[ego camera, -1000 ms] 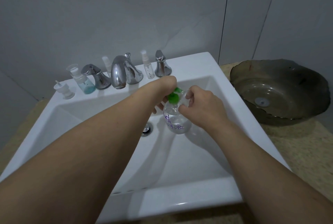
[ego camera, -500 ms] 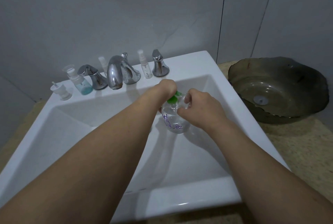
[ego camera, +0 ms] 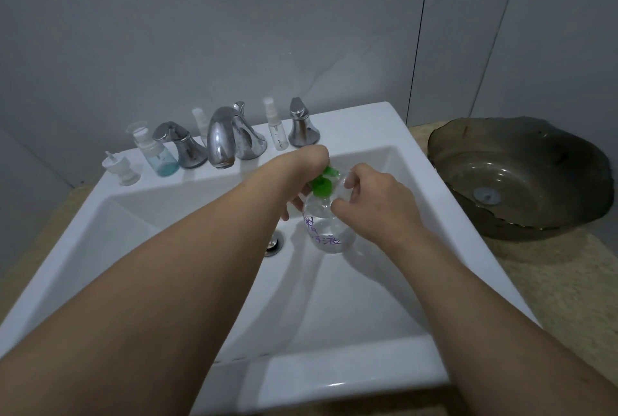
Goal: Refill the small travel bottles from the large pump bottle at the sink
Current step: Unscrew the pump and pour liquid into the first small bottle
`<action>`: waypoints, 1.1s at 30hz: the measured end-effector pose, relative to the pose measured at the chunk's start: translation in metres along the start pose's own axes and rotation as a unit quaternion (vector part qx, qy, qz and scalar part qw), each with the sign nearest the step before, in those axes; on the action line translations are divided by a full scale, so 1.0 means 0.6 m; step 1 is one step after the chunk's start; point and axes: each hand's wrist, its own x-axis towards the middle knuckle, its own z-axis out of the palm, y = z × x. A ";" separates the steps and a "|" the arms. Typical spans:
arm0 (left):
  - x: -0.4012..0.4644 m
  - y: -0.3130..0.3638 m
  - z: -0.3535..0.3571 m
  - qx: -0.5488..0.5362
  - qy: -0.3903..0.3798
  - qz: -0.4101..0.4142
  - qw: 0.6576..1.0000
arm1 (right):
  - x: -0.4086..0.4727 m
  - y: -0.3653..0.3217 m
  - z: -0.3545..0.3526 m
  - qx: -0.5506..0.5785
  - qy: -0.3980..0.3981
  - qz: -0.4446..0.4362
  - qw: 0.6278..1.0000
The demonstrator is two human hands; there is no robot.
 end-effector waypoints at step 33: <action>-0.018 -0.004 0.007 0.021 0.018 0.008 1.000 | 0.001 0.004 0.006 -0.011 -0.014 -0.005 1.000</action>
